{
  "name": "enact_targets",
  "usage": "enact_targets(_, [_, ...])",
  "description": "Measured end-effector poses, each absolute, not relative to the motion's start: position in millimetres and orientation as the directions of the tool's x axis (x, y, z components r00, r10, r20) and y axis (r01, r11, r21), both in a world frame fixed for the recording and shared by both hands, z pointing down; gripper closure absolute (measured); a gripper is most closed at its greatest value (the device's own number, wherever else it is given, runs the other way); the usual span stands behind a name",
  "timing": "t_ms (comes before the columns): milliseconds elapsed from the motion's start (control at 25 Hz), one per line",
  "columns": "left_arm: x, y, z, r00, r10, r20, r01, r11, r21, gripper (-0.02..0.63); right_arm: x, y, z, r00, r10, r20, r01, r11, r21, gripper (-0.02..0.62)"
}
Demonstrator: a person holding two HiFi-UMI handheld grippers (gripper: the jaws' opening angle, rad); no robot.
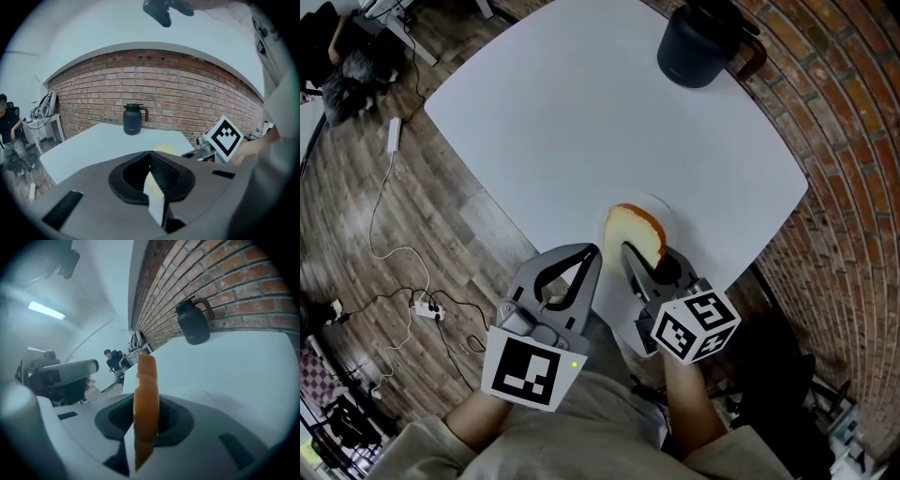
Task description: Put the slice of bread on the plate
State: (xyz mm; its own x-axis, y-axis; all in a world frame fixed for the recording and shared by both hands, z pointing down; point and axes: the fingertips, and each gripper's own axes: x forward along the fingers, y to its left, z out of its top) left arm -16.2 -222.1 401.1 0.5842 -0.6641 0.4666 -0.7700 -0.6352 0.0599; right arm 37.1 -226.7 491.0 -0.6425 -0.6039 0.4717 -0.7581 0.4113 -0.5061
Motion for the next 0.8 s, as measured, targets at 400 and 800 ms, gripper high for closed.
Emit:
enact_targets(400, [-12.1,-225.8,404.5,0.59,-0.655,0.473,-0.767,-0.638,0.073,0.595,48.5,-236.5,511.9,-0.649,-0.591,0.479,-0.743,0.358,-0.566,0.49])
enact_targets(800, [-10.5,-230.4,407.0,0.591,-0.652,0.475,-0.767,-0.637,0.078,0.595,59.3,-247.1,528.7,-0.529,-0.612,0.588,-0.848,0.353,-0.395,0.428])
